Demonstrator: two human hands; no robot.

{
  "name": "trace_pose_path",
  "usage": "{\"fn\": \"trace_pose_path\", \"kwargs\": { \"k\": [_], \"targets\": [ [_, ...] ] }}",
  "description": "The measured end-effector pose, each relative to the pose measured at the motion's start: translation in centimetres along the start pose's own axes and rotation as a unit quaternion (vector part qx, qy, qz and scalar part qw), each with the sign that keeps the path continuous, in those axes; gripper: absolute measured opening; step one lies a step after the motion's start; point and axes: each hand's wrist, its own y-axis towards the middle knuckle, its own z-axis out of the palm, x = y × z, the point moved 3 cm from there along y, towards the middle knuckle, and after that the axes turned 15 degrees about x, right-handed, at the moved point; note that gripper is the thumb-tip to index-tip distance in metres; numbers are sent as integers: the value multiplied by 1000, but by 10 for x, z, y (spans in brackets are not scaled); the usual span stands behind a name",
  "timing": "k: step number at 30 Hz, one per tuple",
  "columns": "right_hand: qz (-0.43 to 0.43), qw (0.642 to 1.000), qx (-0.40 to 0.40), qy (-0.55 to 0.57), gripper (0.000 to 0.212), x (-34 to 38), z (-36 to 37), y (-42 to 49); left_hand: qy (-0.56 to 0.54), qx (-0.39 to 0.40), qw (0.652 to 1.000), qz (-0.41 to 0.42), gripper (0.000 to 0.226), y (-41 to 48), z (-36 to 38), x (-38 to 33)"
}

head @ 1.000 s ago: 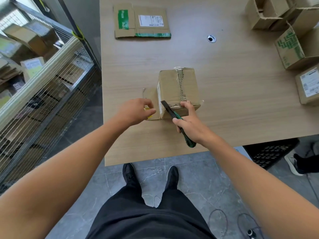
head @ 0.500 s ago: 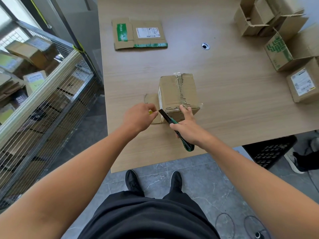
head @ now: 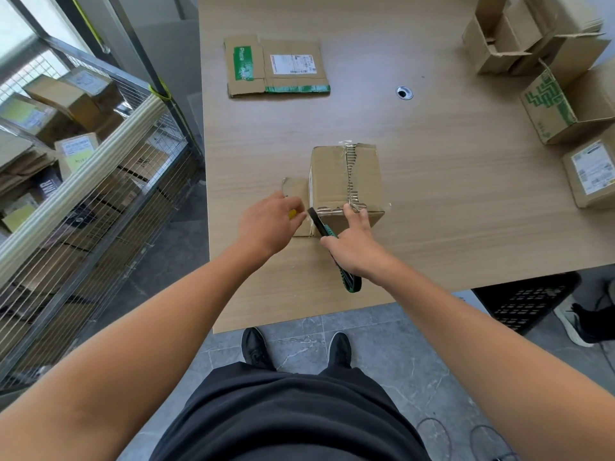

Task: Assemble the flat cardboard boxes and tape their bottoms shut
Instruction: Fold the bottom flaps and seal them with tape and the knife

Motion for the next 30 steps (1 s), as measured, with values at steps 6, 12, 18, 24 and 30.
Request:
{"fn": "trace_pose_path", "kwargs": {
  "k": [6,12,18,24,30],
  "targets": [
    [20,997,15,-77,48,-17,11,13,23,-68,997,42,23,3,-15,0],
    [-88,985,-133,-62,45,-35,27,19,117,32,993,-4,28,-9,27,72],
    [-142,942,-297,-64,40,-49,38,28,153,70,986,-15,27,-12,64,98],
    [-162,900,-386,-119,37,-37,64,30,132,86,987,10,19,-12,72,108],
    [-85,928,-347,-105,44,-20,94,46,67,56,996,18,13,-15,69,109]
  ]
}}
